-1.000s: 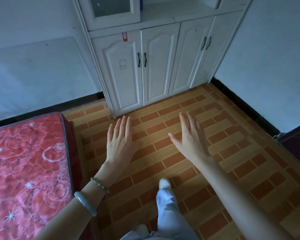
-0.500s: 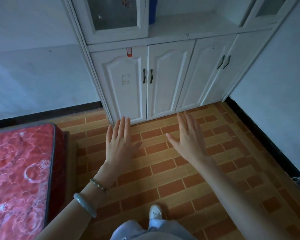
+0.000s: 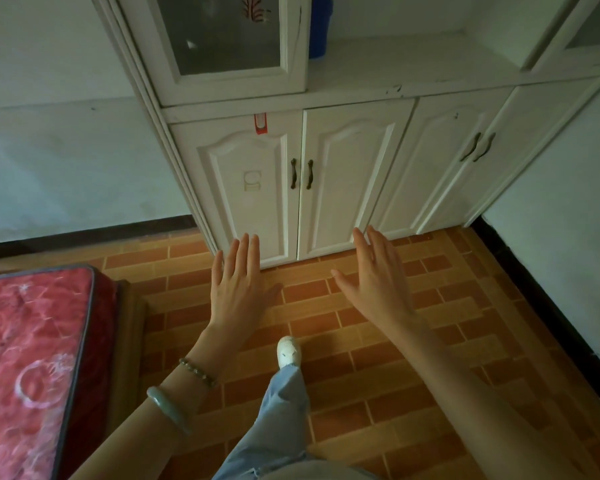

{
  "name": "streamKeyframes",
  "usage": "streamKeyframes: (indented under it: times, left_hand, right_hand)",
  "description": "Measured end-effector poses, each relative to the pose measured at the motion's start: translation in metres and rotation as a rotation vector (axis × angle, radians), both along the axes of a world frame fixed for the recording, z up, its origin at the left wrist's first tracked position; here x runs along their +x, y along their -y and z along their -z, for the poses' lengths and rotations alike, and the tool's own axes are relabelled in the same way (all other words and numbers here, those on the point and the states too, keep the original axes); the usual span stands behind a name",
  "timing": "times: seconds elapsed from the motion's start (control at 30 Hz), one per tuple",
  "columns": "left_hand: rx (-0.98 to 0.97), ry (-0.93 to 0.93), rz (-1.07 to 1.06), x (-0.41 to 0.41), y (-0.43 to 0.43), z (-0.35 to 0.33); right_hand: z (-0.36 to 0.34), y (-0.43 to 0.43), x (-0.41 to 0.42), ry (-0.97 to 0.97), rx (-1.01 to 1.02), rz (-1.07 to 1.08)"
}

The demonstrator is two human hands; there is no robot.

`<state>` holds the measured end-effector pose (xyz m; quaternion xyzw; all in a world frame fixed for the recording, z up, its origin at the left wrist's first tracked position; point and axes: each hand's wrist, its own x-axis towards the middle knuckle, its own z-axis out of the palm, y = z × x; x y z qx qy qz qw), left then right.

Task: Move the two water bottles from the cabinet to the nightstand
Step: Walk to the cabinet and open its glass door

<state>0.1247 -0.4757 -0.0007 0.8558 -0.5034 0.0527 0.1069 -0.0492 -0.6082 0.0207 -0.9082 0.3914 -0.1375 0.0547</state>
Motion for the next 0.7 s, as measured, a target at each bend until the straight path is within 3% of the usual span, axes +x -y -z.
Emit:
streamKeyframes:
  times: [0.4,0.7]
  left_hand:
    - [-0.035,0.032,-0.002,0.111,0.164,-0.006]
    - [-0.073,0.024,-0.016,0.150,0.232,-0.015]
  right_hand:
    - [-0.020,0.144,0.104,-0.030,-0.032,0.013]
    - [-0.029,0.209,0.156,-0.032,-0.045,-0.014]
